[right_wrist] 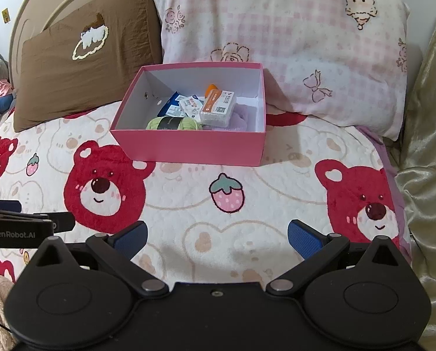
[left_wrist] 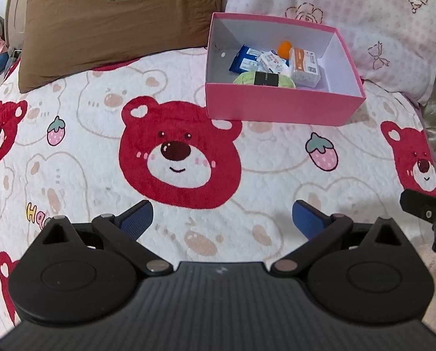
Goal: Organize objects
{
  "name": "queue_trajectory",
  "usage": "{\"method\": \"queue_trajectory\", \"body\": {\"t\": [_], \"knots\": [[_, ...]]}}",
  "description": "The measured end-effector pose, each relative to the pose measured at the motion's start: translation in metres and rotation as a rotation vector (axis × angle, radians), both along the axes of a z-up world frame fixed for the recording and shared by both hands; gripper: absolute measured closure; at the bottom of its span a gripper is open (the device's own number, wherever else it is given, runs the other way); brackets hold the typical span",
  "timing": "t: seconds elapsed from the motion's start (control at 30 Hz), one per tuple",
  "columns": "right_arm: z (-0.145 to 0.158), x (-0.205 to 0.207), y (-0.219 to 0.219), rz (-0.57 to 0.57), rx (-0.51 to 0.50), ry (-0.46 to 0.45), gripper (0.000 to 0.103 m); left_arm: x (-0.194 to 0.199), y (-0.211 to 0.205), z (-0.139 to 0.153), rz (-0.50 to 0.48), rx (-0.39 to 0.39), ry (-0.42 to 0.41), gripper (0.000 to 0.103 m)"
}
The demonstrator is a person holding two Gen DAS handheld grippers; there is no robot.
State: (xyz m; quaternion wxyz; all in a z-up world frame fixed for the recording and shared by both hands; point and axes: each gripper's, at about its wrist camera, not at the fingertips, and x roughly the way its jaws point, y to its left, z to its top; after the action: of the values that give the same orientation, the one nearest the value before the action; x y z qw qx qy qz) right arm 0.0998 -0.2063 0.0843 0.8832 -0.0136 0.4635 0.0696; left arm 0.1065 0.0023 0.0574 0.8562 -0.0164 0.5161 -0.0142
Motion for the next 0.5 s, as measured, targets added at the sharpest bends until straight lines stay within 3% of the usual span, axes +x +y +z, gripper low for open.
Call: {"method": "queue_trajectory", "body": {"t": [0.5], "knots": [[-0.0012, 0.0004, 0.0000, -0.005, -0.002, -0.010, 0.000, -0.0059, -0.0077, 0.0089, -0.038, 0.004, -0.023, 0.000]]}}
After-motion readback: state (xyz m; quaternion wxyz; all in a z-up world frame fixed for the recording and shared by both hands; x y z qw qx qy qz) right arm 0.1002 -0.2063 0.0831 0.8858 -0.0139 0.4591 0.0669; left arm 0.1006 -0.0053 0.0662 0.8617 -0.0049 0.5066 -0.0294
